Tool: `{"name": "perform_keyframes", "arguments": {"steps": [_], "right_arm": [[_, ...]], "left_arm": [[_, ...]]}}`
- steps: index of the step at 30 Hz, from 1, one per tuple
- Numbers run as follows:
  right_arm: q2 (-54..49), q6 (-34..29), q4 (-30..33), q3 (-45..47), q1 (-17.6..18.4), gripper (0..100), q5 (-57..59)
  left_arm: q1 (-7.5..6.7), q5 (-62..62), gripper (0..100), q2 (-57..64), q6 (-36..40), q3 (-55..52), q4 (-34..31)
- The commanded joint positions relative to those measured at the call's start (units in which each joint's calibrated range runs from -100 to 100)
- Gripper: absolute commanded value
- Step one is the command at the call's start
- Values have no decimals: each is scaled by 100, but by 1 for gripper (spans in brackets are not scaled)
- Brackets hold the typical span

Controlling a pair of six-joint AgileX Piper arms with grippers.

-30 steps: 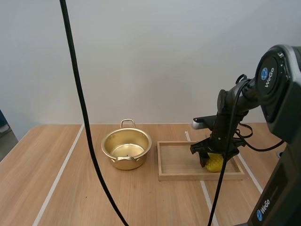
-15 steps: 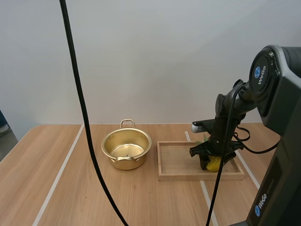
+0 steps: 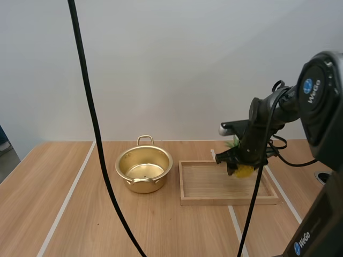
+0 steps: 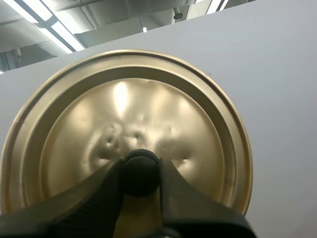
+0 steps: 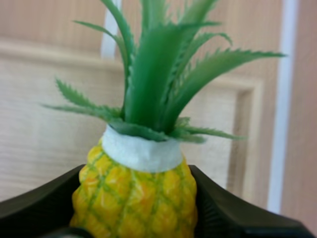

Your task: Open the pot, put the pineapple inside, and close it

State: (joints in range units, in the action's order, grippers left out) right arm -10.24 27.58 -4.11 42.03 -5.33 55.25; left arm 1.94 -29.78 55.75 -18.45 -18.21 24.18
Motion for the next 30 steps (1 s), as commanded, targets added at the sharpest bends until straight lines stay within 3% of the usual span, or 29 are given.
{"name": "perform_keyframes", "arguments": {"steps": [1,8,24,30], "right_arm": [[-728,103,-368,-27,-18,0,-471],[-2284,299,-954,-27,-18,0,-862],[-5383,299,-1887,-27,-18,0,-173],[-5522,299,-1914,-27,495,0,-19]], "left_arm": [[0,201,0,40,41,51,38],[0,201,0,40,41,51,38],[0,201,0,40,41,51,38],[0,201,0,40,41,51,38]]}}
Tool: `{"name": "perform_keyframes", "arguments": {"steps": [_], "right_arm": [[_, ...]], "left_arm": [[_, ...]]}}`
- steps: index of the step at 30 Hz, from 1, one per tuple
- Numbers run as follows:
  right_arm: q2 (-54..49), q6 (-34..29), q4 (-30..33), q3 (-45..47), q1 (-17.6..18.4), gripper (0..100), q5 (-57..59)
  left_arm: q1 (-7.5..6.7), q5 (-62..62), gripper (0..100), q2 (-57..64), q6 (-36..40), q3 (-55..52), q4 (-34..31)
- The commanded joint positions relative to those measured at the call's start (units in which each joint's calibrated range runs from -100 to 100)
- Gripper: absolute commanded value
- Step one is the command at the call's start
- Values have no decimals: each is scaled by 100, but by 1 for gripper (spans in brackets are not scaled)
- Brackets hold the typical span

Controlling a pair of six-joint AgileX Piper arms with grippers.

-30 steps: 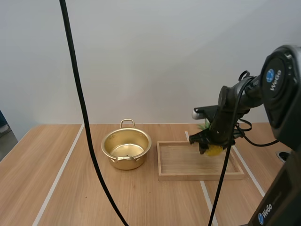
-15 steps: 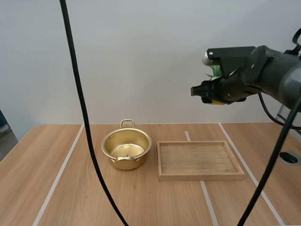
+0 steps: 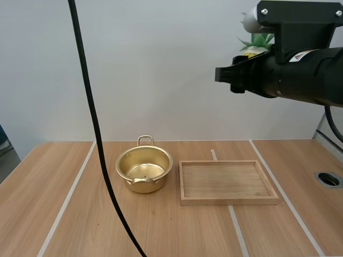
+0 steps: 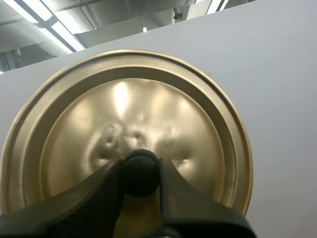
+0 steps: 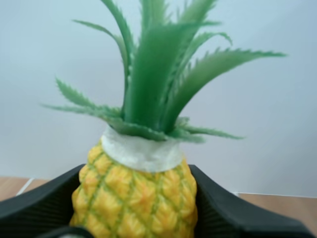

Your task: Open the pot, put the pineapple inside, and close it

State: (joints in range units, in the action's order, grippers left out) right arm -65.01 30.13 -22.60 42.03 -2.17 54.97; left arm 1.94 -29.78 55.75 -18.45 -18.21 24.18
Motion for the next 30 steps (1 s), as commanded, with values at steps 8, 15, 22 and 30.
{"name": "perform_keyframes", "arguments": {"steps": [8,15,22,30], "right_arm": [[-45,104,48,-27,699,0,-240],[-33,185,634,-27,1353,0,-350],[261,123,1088,-27,1900,0,-628],[1043,143,1063,-27,2213,0,-1034]], "left_arm": [[0,201,0,40,41,51,38],[0,201,0,40,41,51,38],[0,201,0,40,41,51,38],[0,201,0,40,41,51,38]]}}
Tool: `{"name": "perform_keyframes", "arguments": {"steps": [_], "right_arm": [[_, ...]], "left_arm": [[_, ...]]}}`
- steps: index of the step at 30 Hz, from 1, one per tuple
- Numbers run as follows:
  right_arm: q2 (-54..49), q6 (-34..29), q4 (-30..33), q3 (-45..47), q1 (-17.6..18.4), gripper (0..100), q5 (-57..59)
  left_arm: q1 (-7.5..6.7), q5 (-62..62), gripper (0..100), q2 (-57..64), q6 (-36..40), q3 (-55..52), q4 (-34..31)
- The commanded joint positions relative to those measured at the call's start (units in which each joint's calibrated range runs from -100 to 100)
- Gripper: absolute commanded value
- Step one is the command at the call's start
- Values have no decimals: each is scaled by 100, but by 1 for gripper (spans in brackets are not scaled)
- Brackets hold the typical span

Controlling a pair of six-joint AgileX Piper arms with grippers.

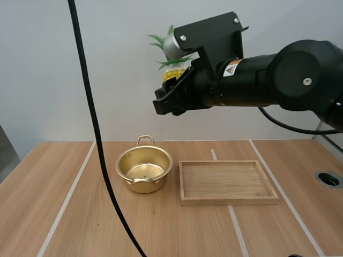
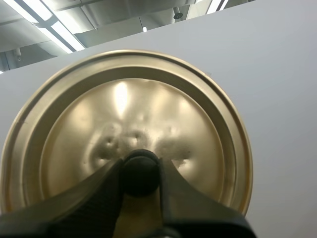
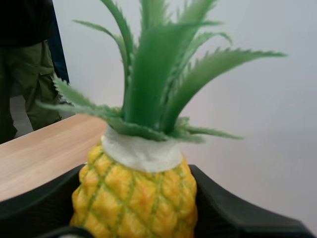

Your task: Open the pot, put the pineapple inside, and close it

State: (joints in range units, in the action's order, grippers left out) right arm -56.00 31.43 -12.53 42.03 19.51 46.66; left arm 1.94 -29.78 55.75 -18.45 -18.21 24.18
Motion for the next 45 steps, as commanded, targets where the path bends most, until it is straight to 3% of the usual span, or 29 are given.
{"name": "perform_keyframes", "arguments": {"steps": [1,17,27,45], "right_arm": [[235,13,56,-27,70,0,-204],[2095,27,-227,-27,88,0,-153],[3255,214,-216,-27,88,0,-1509],[4875,664,-346,-27,88,0,-2285]], "left_arm": [[0,201,0,40,41,51,38],[0,201,0,40,41,51,38],[0,201,0,40,41,51,38],[0,201,0,40,41,51,38]]}}
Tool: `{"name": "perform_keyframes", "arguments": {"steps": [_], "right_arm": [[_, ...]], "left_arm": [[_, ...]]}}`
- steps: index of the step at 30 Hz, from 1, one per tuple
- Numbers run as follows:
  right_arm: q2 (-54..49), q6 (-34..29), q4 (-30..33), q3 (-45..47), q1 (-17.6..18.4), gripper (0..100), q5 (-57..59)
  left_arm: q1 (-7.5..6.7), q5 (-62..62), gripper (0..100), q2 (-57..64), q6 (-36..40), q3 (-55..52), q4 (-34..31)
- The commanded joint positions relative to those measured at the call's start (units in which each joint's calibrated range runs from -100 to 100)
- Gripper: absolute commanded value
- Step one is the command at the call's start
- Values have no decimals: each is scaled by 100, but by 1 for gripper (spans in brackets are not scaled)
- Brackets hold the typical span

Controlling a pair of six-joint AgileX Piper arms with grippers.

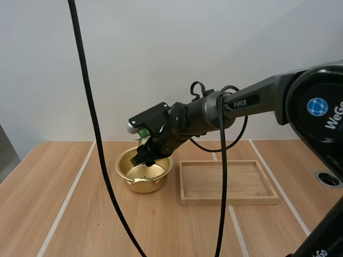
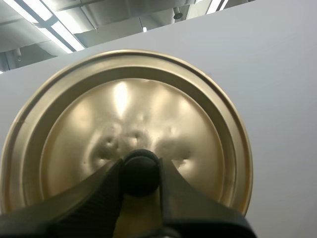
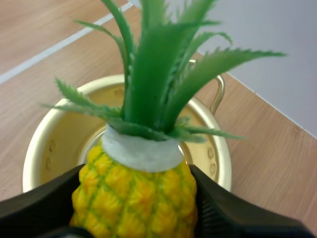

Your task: Open the pot, put the pineapple inside, and close it

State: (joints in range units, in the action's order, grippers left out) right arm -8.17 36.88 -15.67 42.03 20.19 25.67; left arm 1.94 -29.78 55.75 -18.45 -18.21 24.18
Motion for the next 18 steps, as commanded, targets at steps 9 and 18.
{"name": "perform_keyframes", "arguments": {"steps": [9,18], "right_arm": [[591,127,-32,-27,20,0,-258],[934,150,-32,-27,20,0,-450]], "left_arm": [[0,201,0,40,41,51,38],[0,201,0,40,41,51,38]]}}
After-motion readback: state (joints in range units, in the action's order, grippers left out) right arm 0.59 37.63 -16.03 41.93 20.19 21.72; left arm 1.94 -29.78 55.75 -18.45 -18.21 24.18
